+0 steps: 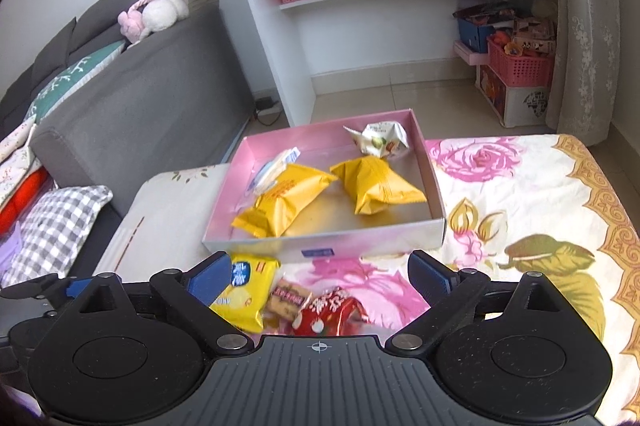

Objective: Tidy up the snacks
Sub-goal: 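Open both tools over the box and pull back to the pile, then grasp a white paper snack with the left tool while the right tool grasps an orange-and-white packet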

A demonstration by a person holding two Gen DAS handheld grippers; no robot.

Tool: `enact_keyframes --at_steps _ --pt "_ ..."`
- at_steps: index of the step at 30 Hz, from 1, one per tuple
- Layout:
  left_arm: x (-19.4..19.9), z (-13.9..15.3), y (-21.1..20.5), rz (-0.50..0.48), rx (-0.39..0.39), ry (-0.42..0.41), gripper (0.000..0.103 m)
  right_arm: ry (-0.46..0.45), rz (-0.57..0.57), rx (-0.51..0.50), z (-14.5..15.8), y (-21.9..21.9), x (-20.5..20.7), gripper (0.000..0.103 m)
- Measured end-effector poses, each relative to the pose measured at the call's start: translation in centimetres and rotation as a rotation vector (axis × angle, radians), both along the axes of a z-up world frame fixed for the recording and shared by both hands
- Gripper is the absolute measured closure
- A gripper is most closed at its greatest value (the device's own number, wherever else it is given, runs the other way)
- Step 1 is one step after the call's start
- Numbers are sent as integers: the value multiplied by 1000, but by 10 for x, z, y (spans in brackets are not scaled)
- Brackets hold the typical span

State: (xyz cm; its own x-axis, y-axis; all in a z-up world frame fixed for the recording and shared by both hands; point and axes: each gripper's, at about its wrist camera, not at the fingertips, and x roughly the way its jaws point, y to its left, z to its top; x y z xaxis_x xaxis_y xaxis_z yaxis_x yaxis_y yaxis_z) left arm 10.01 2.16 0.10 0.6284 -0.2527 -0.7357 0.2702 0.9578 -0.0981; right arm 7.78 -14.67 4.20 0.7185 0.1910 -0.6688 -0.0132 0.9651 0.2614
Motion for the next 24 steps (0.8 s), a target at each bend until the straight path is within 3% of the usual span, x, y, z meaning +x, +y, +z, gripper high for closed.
enact_keyframes --at_steps 8,14,19,24 --pt "-18 -17 14 -32 15 3 0 -9 42 -7 -17 6 -20 4" --pt "-29 -26 19 -76 5 13 0 0 101 -67 -39 10 -35 4" --pt "-44 -32 19 -128 -24 41 0 5 164 -64 -56 7 -51 4" --pt "-55 -40 15 -143 -75 108 0 9 238 -128 -73 8 -66 4"
